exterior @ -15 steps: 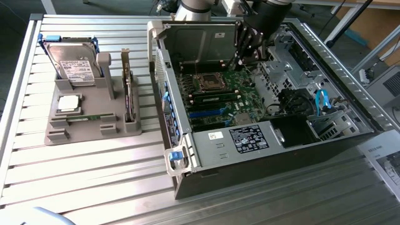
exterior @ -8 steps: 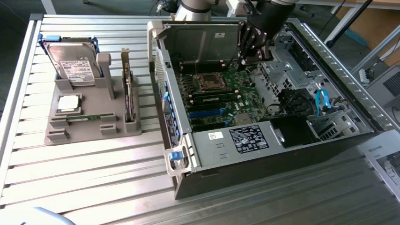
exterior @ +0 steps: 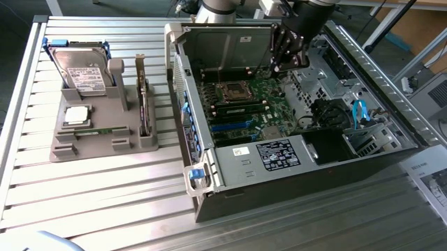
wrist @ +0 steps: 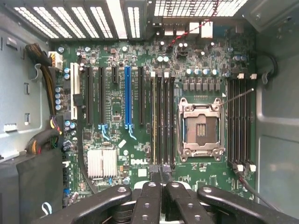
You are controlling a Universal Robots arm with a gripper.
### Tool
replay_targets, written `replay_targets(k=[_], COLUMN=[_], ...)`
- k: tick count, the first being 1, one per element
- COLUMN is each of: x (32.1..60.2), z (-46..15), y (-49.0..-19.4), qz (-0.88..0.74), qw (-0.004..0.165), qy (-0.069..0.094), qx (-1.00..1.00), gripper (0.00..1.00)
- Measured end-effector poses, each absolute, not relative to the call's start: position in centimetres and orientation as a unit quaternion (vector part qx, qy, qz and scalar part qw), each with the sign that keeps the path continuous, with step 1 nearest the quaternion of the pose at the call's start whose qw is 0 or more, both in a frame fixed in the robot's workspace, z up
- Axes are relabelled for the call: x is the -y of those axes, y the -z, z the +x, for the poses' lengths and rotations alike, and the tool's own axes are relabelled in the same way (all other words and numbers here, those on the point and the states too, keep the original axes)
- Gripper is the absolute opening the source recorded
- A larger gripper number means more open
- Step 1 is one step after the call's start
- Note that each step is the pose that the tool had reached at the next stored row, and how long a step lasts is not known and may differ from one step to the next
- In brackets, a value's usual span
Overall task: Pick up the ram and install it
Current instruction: 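Press down the ram until it locks into place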
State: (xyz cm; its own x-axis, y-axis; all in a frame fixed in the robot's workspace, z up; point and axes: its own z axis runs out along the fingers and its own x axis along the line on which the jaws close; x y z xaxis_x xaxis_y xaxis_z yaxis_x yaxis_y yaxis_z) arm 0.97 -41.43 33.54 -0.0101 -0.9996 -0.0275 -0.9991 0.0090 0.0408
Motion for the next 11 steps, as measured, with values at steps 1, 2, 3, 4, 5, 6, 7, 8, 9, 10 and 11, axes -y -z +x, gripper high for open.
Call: replay_targets(k=[1, 2, 3, 4, 5, 6, 7, 8, 9, 10, 11], x=[41.4, 41.4, 41.4, 41.4, 41.4, 41.4, 41.4, 41.4, 41.4, 41.4, 41.4], z=[1.1, 1.2, 1.4, 1.5, 1.6, 1.7, 1.8, 1.9, 2.0, 2.1, 2.2], y=[-33.5, -33.5, -33.5, -33.5, -33.5, -33.5, -33.5, -33.5, -33.5, -33.5, -33.5], qz=[0.703, 0.703, 0.703, 0.704, 0.704, 0.703, 0.704, 0.704, 0.704, 0.704, 0.703], qw=[0.005, 0.005, 0.005, 0.005, 0.005, 0.005, 0.005, 0.005, 0.005, 0.005, 0.005], qy=[0.024, 0.024, 0.024, 0.024, 0.024, 0.024, 0.024, 0.024, 0.024, 0.024, 0.024], qx=[0.71, 0.71, 0.71, 0.71, 0.71, 0.71, 0.71, 0.71, 0.71, 0.71, 0.71], gripper=[0.1, 0.1, 0.1, 0.1, 0.1, 0.1, 0.1, 0.1, 0.1, 0.1, 0.1])
